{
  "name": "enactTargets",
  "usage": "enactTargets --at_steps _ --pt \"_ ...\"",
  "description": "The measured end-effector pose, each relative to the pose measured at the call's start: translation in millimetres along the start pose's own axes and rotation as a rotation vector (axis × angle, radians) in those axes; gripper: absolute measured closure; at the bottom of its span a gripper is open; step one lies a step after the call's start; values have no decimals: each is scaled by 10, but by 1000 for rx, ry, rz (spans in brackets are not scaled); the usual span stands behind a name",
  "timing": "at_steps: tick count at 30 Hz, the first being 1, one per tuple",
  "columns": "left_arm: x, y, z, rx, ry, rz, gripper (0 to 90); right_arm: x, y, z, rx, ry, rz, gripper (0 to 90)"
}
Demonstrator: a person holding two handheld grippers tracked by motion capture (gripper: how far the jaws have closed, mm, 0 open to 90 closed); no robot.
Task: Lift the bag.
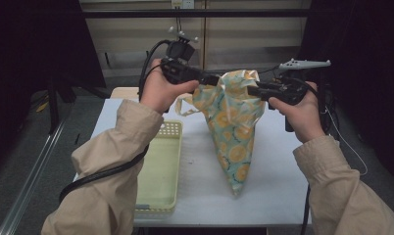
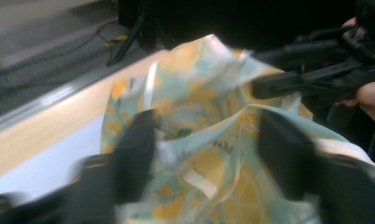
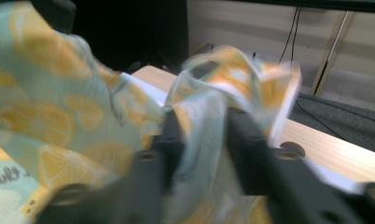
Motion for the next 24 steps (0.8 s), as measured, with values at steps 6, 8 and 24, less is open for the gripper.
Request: enactTargets --at_steps 6,8,24 --pt "-226 -492 -409 28 10 20 118 -155 -241 -71 23 2 31 209" --pt "-318 -658 -656 21 5 25 102 -201 -375 -124 32 -21 37 196" --pt "-555 -677 -2299 -56 -14 -5 69 -314 -390 -1769 -89 -4 17 171"
Point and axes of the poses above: each handheld gripper's, and its own axes: y roughly forward along the jaws, z roughly out of its top, x roughly to its right, the point moved 10 cm from there along y, roughly forward along the jaws, and after that the axes turned 2 degrees about z, right-handed, at the moved point
